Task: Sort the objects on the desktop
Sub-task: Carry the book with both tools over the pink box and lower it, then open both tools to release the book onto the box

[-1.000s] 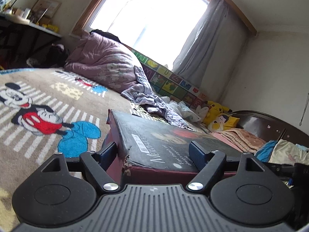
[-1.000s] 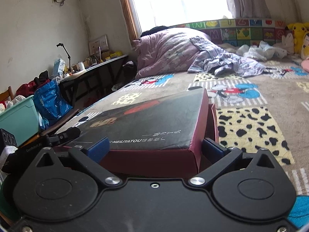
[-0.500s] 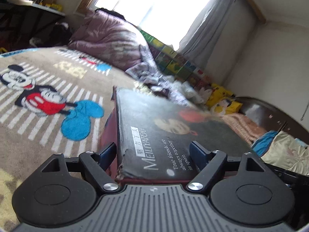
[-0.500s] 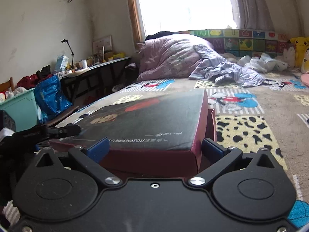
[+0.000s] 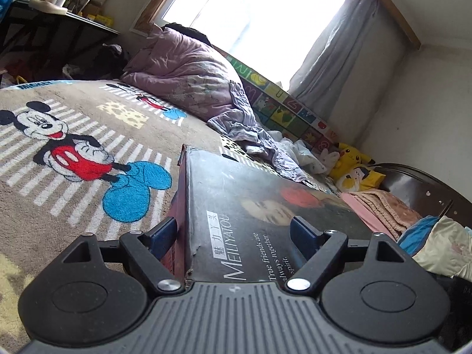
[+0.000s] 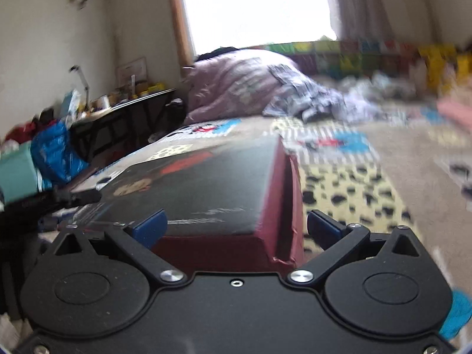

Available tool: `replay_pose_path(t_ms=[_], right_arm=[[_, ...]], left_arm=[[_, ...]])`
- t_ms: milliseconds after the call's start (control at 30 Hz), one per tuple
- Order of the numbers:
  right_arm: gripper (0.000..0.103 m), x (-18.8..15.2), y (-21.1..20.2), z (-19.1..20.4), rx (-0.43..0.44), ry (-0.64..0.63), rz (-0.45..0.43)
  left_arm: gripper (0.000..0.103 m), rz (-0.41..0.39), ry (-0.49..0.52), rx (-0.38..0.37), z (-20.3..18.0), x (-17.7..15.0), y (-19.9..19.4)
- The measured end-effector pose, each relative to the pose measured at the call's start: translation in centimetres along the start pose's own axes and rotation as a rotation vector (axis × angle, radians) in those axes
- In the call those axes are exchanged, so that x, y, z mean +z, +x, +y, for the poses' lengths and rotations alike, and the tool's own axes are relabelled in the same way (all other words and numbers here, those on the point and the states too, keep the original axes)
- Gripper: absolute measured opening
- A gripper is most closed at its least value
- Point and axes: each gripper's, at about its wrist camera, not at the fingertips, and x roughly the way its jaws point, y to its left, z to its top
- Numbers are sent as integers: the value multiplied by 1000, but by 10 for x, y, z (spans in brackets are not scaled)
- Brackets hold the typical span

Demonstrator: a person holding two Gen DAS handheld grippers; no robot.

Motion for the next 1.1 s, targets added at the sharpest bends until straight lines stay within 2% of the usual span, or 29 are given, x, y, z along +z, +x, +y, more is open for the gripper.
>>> replay_pose_path(t_ms=[167, 300, 467, 533, 567, 667, 767, 867, 967, 1100], right_arm=[[103, -3, 15, -34, 120, 284, 56], [103, -5, 19, -34, 141, 292, 65], [103, -6, 19, -33, 142, 265, 68], [103, -3, 16, -34, 48, 228, 58], [103, -2, 14, -32, -1, 191, 49], [103, 0, 14, -16, -106, 28, 23], [100, 4, 17, 1, -178, -147, 7], [100, 9, 20, 9, -157, -219, -21], [100, 17, 20, 20, -89, -289, -36], [99, 22, 37, 22, 5, -298, 29]], left_arm=[[84, 6, 53, -13, -14, -3, 6], [90, 4, 106, 5, -24, -6, 10], [91, -8, 115, -4, -27, -9, 10], [91, -22, 128, 3, -29, -10, 9], [91, -55, 136, 25, -32, -10, 7], [91, -135, 198, 65, -43, -9, 0], [91, -149, 238, 22, -55, -9, -2], [91, -121, 290, 4, -68, -14, 4], [91, -77, 348, 9, -80, -21, 14], [91, -35, 427, 59, -93, -28, 24]])
